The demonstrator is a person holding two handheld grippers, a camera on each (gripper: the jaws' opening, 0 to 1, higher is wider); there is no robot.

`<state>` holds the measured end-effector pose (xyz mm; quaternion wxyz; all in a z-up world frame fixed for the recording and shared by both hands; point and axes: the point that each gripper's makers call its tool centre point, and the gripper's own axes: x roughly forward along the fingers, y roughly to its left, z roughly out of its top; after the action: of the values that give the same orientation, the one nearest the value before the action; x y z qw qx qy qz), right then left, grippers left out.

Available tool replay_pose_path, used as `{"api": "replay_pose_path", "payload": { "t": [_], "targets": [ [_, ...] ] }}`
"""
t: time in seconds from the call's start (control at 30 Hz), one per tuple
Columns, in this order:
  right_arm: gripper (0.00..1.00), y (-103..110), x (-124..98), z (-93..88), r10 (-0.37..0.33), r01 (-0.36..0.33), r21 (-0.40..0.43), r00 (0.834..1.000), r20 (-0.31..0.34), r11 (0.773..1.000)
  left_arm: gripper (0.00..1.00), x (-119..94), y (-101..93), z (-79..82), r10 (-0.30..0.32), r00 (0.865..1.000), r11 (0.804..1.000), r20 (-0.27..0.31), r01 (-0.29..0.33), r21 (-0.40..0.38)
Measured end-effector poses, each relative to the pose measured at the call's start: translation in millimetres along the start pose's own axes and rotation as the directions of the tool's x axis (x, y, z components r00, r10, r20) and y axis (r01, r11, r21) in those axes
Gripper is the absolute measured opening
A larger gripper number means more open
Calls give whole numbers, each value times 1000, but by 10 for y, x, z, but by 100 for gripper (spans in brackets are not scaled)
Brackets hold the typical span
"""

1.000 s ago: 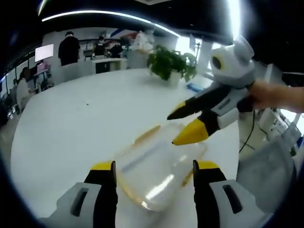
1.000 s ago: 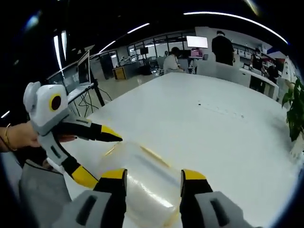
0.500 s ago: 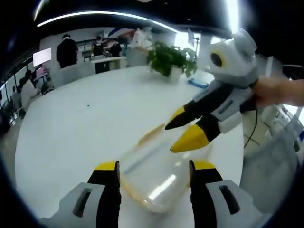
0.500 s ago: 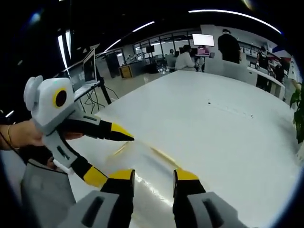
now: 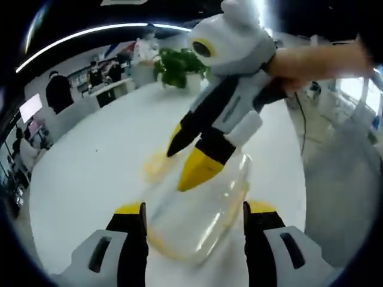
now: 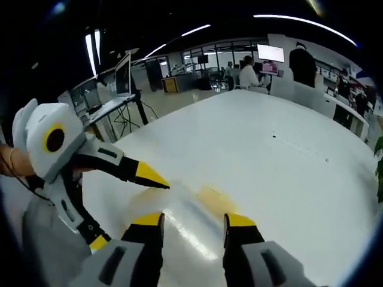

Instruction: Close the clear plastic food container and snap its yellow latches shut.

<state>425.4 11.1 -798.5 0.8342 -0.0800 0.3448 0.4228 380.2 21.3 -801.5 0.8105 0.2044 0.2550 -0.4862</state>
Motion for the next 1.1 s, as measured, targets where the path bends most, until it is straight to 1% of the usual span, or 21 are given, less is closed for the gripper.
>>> {"api": "replay_pose_path", "payload": {
  "t": [0.1, 0.13, 0.17, 0.23, 0.27, 0.37, 0.4, 0.43, 0.47, 0.5, 0.57, 0.67, 0.7, 0.73, 0.77, 0.87, 0.93, 0.97, 1.0, 1.07, 1.1],
  "targets": [
    [42, -21, 30, 10, 30, -30, -29, 999, -22, 999, 64, 24, -43, -16, -19, 1000, 998, -19, 20, 64],
    [43, -29, 46, 12, 46, -48, -43, 998, -38, 998, 63, 42, -69, -32, -30, 999, 994, -33, 33, 100],
    [43, -33, 56, 4, 60, -63, -52, 997, -56, 997, 63, 55, -84, -43, -33, 999, 992, -42, 38, 119],
    [43, -16, 83, -9, 107, -118, -94, 988, -109, 989, 60, 93, -99, -72, -28, 998, 988, -60, 37, 151],
    [43, -9, 106, -8, 131, -147, -115, 982, -133, 982, 60, 116, -114, -86, -31, 997, 985, -69, 42, 168],
    [43, -2, 153, -44, 181, -208, -122, 963, -199, 971, 60, 154, -144, -67, -29, 997, 978, -69, 43, 205],
    [41, -3, 149, -86, 189, -221, -117, 953, -237, 968, 59, 163, -149, -64, -27, 997, 977, -70, 41, 211],
    [40, -28, 148, -138, 183, -230, -140, 940, -287, 963, 58, 176, -140, -60, -18, 997, 974, -72, 33, 223],
    [40, -22, 149, -143, 197, -258, -176, 932, -306, 950, 56, 183, -137, -54, -14, 997, 972, -71, 30, 232],
    [39, -6, 158, -114, 211, -268, -155, 928, -308, 951, 56, 189, -141, -46, -14, 997, 971, -70, 30, 239],
    [39, -15, 159, -116, 224, -288, -157, 916, -334, 945, 56, 203, -146, -41, -11, 997, 969, -70, 28, 247],
    [38, -11, 165, -119, 237, -306, -157, 906, -350, 939, 56, 209, -150, -39, -18, 997, 965, -73, 36, 261],
    [38, -7, 164, -125, 243, -316, -163, 902, -358, 935, 55, 209, -140, -36, -19, 997, 965, -73, 37, 258],
    [38, 5, 163, -126, 249, -335, -188, 895, -370, 923, 55, 207, -133, -36, -23, 997, 965, -74, 41, 257],
    [37, 9, 163, -126, 247, -338, -193, 891, -380, 921, 54, 205, -133, -36, -24, 997, 965, -74, 43, 258],
    [36, 10, 158, -137, 256, -374, -216, 865, -431, 902, 54, 207, -134, -36, -27, 997, 964, -73, 45, 263],
    [35, 9, 164, -151, 300, -435, -216, 834, -464, 874, 53, 218, -129, -33, -35, 996, 962, -82, 56, 268],
    [34, 16, 175, -151, 323, -445, -180, 825, -464, 877, 53, 226, -136, -30, -42, 996, 961, -84, 64, 268],
    [34, -7, 177, -158, 342, -467, -169, 808, -479, 868, 53, 231, -132, -30, -47, 995, 960, -89, 70, 273],
    [33, -6, 184, -169, 361, -487, -143, 786, -502, 861, 52, 236, -135, -27, -53, 994, 958, -92, 77, 275],
    [33, 0, 194, -177, 367, -499, -132, 769, -524, 857, 52, 236, -135, -31, -53, 994, 958, -95, 78, 278]
  ]
}}
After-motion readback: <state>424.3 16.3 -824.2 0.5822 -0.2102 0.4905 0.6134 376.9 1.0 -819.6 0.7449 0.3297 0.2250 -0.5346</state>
